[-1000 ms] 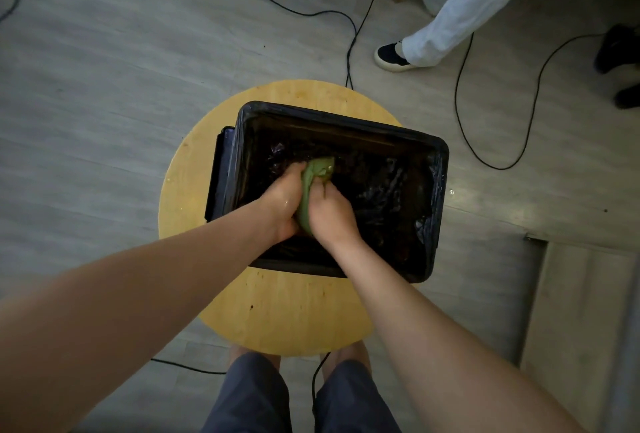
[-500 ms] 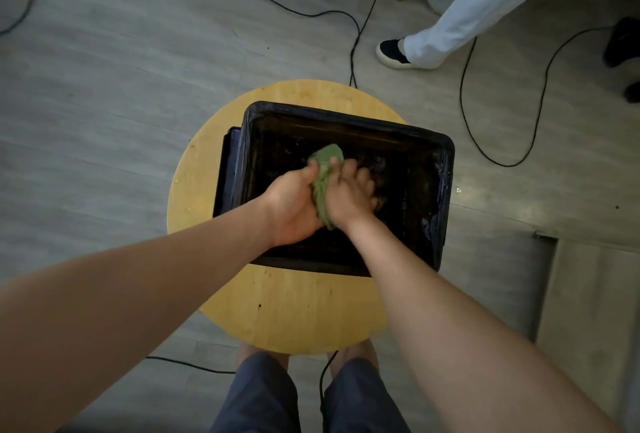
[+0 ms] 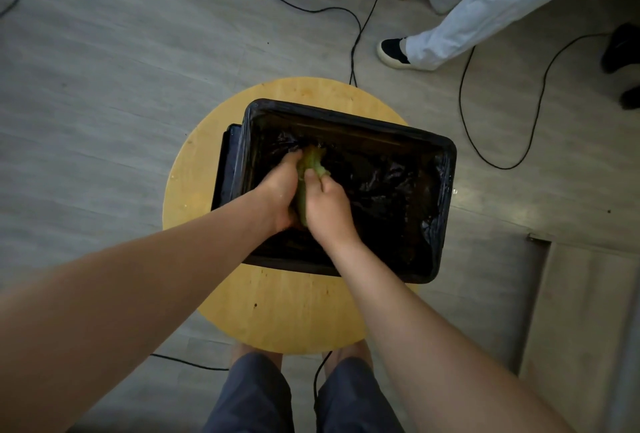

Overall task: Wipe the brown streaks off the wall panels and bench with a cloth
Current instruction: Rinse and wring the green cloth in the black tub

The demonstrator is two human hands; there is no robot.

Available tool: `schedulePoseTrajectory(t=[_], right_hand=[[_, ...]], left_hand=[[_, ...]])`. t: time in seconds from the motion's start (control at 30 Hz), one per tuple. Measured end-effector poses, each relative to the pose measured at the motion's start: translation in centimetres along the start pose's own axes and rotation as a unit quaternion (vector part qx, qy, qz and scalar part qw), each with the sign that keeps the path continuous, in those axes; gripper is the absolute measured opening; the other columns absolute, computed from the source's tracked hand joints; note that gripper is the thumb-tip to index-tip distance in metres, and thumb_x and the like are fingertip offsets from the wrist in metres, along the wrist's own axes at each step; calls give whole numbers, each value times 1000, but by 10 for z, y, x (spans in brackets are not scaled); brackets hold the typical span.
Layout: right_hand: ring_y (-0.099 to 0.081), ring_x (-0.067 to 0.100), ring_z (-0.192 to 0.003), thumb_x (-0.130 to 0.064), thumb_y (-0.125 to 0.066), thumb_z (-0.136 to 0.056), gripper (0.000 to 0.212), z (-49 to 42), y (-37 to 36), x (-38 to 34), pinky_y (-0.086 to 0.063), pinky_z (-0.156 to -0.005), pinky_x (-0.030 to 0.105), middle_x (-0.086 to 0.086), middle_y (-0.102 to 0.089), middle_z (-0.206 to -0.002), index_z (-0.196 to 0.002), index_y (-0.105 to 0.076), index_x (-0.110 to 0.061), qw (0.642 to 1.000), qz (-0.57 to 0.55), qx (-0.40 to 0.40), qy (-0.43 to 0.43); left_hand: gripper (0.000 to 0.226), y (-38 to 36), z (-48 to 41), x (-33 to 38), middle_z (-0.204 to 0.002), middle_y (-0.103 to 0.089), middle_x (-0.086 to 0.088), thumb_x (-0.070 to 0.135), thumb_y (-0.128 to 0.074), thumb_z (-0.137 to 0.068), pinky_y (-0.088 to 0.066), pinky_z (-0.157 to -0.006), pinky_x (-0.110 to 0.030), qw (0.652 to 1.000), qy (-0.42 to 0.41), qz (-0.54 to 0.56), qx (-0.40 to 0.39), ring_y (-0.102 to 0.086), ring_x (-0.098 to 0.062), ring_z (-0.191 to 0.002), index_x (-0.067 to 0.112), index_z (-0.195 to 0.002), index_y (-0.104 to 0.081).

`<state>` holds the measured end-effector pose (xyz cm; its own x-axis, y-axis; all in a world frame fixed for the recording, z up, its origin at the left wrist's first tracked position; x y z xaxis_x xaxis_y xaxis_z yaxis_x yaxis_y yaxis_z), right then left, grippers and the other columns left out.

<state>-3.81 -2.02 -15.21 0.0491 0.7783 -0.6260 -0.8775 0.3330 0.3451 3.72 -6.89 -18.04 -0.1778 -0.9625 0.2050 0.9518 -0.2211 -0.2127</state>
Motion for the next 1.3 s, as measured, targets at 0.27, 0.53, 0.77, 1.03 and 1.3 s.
schedulePoseTrajectory(t=[0.27,0.53,0.77,1.03,1.3], right_hand=[[-41,4,-141,-68,-21,-104,63,24,-9,-9,-30,-119,31,-14,-51,-150,-154,-43,-36,995,-55,-67,51],[-62,31,-120,-63,-19,-107,67,-44,47,39,-44,-98,31,14,-68,-128,-125,-68,-20,993,55,16,-104],[-40,42,-142,-58,-21,-108,71,-34,50,54,-36,-117,47,23,-29,-161,-162,-23,-12,976,94,83,-177],[-56,9,-59,-40,-41,-110,49,31,28,-27,-38,-54,21,-8,-54,-59,-66,-52,-23,973,122,-2,196],[-60,28,-54,-40,-26,-106,58,-4,36,-24,-48,-46,39,7,-62,-64,-72,-62,-10,904,288,132,286]], left_hand=[[42,-23,17,4,-99,-78,-9,44,-47,-107,-53,-86,-36,998,-13,20,-65,-75,-23,-93,11,-111,-72],[37,-33,29,-10,-132,-69,-13,34,-44,-108,-51,-105,-50,994,2,-30,-105,-66,-30,-121,16,-135,-63],[26,-20,18,-5,-119,-69,-11,32,-43,-106,-39,-107,-67,998,12,-64,-9,-62,-36,-112,22,-111,-66],[18,-26,5,6,-99,-72,-9,25,-54,-103,-57,-76,-35,997,16,-49,-59,-70,-24,-88,18,-111,-68],[28,-24,7,10,-91,-71,-17,-2,-43,-101,-63,-72,-38,998,-56,-20,-18,-72,-30,-85,-1,-97,-70]])
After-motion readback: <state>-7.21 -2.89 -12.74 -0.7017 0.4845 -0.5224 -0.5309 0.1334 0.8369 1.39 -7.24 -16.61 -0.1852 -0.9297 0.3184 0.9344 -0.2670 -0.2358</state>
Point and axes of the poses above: each hand's wrist, its own z-axis away from the middle knuckle, its own y-axis out of the back of the hand, x = y × z, the point moved 8 cm from there along -z, towards the middle knuckle
